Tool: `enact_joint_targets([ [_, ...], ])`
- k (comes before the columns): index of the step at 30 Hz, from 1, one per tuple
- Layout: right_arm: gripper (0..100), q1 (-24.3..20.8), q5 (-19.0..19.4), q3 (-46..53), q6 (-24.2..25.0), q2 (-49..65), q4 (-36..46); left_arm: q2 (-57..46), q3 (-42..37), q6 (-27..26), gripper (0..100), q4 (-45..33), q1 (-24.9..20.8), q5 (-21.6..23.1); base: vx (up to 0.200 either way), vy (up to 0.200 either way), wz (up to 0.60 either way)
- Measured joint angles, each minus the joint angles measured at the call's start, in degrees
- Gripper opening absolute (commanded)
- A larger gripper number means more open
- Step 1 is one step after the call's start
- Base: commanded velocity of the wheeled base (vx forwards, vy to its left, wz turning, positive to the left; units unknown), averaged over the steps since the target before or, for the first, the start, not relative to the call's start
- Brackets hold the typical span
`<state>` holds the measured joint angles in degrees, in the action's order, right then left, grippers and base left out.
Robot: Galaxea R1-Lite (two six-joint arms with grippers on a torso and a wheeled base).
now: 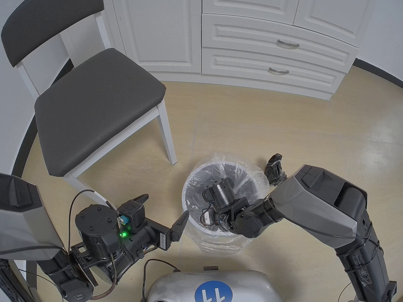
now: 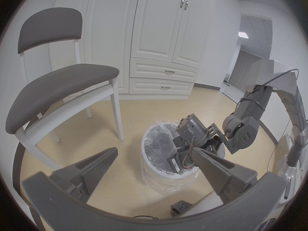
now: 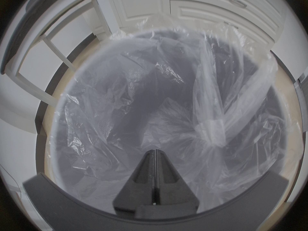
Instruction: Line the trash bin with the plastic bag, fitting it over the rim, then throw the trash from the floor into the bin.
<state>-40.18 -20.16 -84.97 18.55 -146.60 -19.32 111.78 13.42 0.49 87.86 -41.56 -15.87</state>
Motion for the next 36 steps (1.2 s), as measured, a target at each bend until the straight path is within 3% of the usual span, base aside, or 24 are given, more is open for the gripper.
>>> enact_joint_targets([
  [19, 0, 0.6, 2.7, -19.5, 6.8, -7.1, 22.8, 1.5, 0.2, 0.2, 100, 0.1, 0.0, 0.0, 0.0, 0.0, 0.0],
  [36, 0, 1.2, 4.8, -22.7, 9.5, -8.6, 25.8, 2.3, 0.4, 0.3, 100, 0.1, 0.0, -0.1, 0.0, 0.0, 0.0],
])
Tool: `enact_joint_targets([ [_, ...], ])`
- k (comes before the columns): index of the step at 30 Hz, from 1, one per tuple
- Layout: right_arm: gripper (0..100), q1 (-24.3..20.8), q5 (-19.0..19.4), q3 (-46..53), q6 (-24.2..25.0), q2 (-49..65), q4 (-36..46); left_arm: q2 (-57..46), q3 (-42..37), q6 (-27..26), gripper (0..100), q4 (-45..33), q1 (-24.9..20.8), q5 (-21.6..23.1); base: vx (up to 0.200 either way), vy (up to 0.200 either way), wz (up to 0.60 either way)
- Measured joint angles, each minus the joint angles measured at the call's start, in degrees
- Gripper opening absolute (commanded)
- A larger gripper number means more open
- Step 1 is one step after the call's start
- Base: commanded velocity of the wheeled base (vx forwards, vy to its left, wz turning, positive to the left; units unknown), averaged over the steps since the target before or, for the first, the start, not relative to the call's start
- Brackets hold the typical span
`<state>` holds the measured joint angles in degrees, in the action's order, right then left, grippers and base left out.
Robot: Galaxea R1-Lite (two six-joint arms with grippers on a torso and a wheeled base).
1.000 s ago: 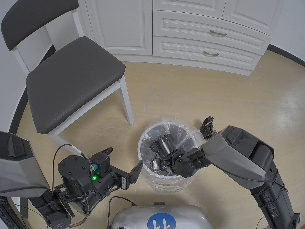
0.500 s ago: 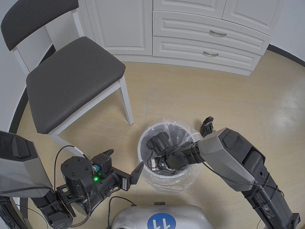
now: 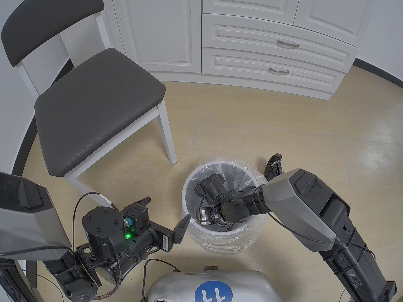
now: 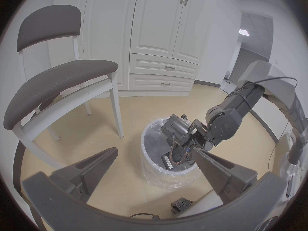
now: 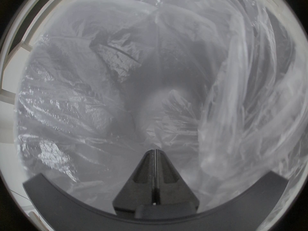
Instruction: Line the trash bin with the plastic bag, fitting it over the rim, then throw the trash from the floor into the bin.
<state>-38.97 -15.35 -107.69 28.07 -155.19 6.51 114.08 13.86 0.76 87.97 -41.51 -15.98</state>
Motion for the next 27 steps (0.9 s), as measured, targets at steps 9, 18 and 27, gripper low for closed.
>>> enact_joint_targets([
  [9, 0, -0.7, -0.1, 9.1, -0.7, 8.8, 0.0, -0.2, -0.1, 0.0, 100, 0.0, 0.1, 0.0, 0.0, 0.0, 0.0],
  [18, 0, -2.2, -0.8, 17.0, -1.9, 18.9, -2.0, -0.6, -0.4, -0.1, 100, 0.0, 0.1, 0.0, 0.0, 0.0, 0.0],
  [27, 0, -2.6, -0.7, 15.8, -1.7, 14.5, -11.6, -0.7, -0.5, -0.1, 100, 0.0, 0.0, 0.0, 0.0, 0.0, 0.0],
])
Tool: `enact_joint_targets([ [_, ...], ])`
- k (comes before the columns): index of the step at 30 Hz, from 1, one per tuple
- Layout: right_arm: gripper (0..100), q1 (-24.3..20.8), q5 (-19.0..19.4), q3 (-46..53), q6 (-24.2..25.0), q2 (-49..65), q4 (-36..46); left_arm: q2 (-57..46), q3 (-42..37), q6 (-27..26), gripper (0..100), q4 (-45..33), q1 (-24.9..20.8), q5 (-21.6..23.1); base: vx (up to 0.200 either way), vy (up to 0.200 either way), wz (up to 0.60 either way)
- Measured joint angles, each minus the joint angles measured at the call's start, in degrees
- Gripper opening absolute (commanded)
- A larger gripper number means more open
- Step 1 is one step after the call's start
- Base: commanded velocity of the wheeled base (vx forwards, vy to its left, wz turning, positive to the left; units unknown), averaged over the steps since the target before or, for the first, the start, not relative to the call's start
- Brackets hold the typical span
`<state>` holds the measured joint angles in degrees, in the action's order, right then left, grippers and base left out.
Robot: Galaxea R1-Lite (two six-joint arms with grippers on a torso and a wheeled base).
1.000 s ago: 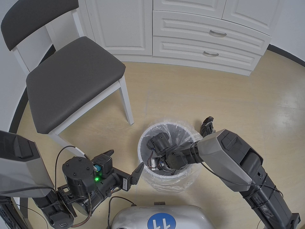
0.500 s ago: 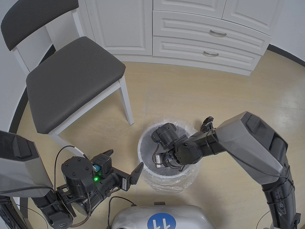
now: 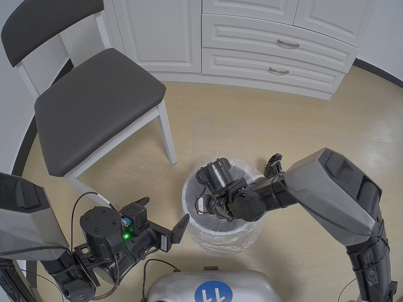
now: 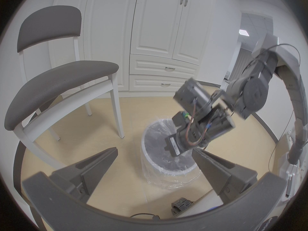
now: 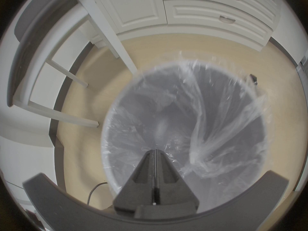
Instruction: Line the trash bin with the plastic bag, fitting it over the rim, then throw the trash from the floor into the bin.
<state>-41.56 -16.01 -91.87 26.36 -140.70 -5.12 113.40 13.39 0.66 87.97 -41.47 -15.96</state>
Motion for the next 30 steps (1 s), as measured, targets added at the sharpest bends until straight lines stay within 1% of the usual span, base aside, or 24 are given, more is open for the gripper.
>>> enact_joint_targets([
  [4, 0, 0.7, 0.2, -3.8, 0.5, -4.0, -1.2, 0.0, 0.0, 0.0, 100, 0.0, 0.0, 0.0, 0.0, 0.0, 0.0],
  [10, 0, 3.0, 0.6, -11.3, 2.3, -10.5, -0.5, 0.1, 0.0, 0.0, 100, 0.0, 0.0, 0.0, 0.0, 0.0, 0.0],
  [13, 0, 3.8, 0.8, -14.8, 2.7, -13.2, 3.3, 0.2, 0.0, 0.0, 100, 0.0, 0.0, 0.0, 0.0, 0.0, 0.0],
  [16, 0, 4.2, 1.1, -18.4, 3.4, -15.2, 9.8, 0.2, 0.0, 0.0, 100, 0.0, 0.0, 0.0, 0.0, 0.0, 0.0],
  [19, 0, 4.5, 1.2, -21.0, 4.8, -16.6, 13.8, 0.3, 0.0, 0.1, 100, 0.0, 0.0, 0.0, 0.0, 0.0, 0.0],
  [22, 0, 4.3, 1.4, -22.2, 6.0, -17.9, 14.8, 0.4, 0.0, 0.1, 100, 0.0, 0.0, 0.0, 0.0, 0.0, 0.0],
  [30, 0, 4.0, 1.2, -22.7, 6.3, -18.0, 16.0, 0.4, 0.0, 0.2, 100, 0.0, 0.0, 0.0, 0.0, 0.0, 0.0],
])
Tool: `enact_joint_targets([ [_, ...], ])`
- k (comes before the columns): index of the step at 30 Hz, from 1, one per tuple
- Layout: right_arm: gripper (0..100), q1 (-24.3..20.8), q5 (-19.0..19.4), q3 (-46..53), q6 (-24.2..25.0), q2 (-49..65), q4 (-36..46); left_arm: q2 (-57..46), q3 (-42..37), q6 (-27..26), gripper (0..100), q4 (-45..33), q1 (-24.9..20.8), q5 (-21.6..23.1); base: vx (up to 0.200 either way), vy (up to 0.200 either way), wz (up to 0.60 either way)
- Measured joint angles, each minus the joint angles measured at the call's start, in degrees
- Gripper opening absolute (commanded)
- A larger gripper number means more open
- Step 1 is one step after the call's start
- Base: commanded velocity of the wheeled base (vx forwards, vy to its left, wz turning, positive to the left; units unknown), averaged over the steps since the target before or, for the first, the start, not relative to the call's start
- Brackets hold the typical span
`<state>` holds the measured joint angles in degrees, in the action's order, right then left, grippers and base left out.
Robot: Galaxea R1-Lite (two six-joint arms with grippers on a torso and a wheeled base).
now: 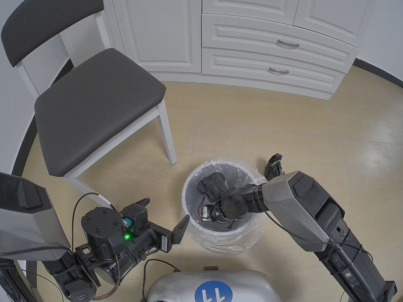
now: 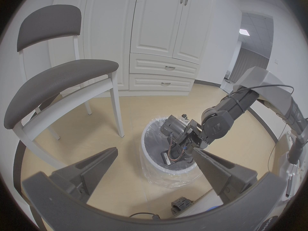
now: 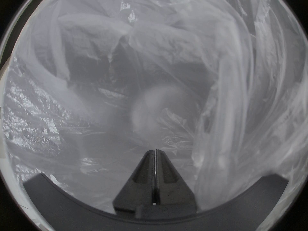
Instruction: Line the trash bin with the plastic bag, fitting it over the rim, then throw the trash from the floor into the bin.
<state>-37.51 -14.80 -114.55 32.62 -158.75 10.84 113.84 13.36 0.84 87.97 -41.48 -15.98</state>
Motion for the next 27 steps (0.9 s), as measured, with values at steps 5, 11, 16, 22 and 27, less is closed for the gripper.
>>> enact_joint_targets([
  [5, 0, -0.3, -0.4, 2.2, -0.4, 3.7, 0.0, 0.0, 0.0, 0.0, 100, 0.0, 0.0, 0.0, 0.0, 0.0, 0.0],
  [11, 0, -1.3, -0.7, 10.5, -1.5, 12.4, -0.1, -0.2, 0.0, 0.0, 100, 0.0, 0.0, 0.0, 0.0, 0.0, 0.0],
  [16, 0, -2.3, -2.0, 18.7, -4.1, 20.6, -1.2, -0.4, -0.1, -0.2, 100, 0.0, 0.0, 0.0, 0.0, 0.0, 0.0],
  [22, 100, -2.6, -5.0, 29.8, -8.8, 30.3, -8.4, -1.1, -0.2, -0.3, 100, 0.0, 0.0, 0.0, 0.0, 0.0, 0.0],
  [27, 100, -1.5, -5.6, 40.1, -16.9, 36.8, -21.8, -1.5, -0.1, -0.2, 100, 0.0, 0.1, 0.0, 0.0, 0.0, 0.0],
])
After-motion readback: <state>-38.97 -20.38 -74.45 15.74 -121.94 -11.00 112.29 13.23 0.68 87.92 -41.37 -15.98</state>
